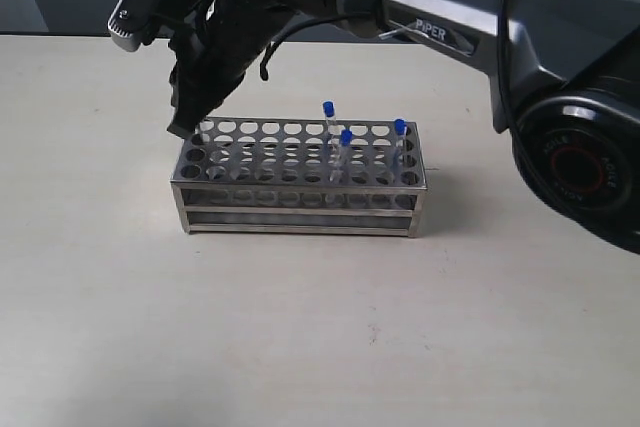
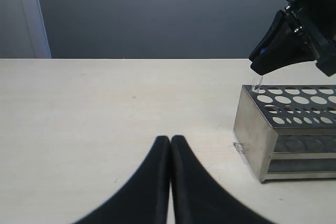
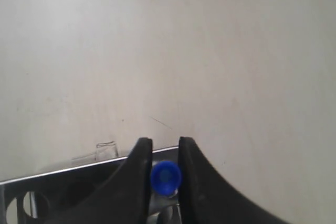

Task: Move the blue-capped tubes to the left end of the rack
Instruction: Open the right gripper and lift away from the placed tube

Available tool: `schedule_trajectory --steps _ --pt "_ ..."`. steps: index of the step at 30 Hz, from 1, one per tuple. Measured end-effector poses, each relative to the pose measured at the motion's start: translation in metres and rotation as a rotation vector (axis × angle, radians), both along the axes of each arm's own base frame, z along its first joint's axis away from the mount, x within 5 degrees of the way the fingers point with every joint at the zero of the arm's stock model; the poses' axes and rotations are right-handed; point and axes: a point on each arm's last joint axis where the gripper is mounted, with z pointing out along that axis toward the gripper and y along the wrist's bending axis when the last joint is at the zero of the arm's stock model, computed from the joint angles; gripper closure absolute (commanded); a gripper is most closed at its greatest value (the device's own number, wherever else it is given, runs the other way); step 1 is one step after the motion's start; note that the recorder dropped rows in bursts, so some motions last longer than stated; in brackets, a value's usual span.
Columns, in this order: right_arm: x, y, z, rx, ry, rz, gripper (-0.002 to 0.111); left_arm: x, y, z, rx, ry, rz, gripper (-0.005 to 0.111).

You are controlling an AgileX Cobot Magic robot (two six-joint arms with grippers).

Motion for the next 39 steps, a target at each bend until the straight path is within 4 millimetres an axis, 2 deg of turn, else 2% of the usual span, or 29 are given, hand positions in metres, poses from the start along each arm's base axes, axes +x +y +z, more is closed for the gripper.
schedule_trajectory --steps 14,20,25,27,33,39 --pt "0.001 0.001 -0.003 0.009 0.032 -0.04 0.109 0.0 0.0 0.0 0.0 0.0 0.0 0.106" --pt "0.004 0.003 -0.016 0.014 0.07 -0.11 0.109 0.0 0.0 0.0 0.0 0.0 0.0 0.106" --pt "0.005 0.003 -0.019 0.013 0.083 -0.129 0.108 0.0 0.0 0.0 0.0 0.0 0.0 0.106" --pt "0.005 0.003 -0.019 0.013 0.084 -0.131 0.101 0.0 0.0 0.0 0.0 0.0 0.0 0.106" --pt "0.005 0.003 -0.019 0.021 0.089 -0.138 0.068 0.0 0.0 0.0 0.0 0.0 0.0 0.106" --pt "0.004 0.004 -0.019 0.026 0.115 -0.165 0.065 0.0 0.0 0.0 0.0 0.0 0.0 0.106"
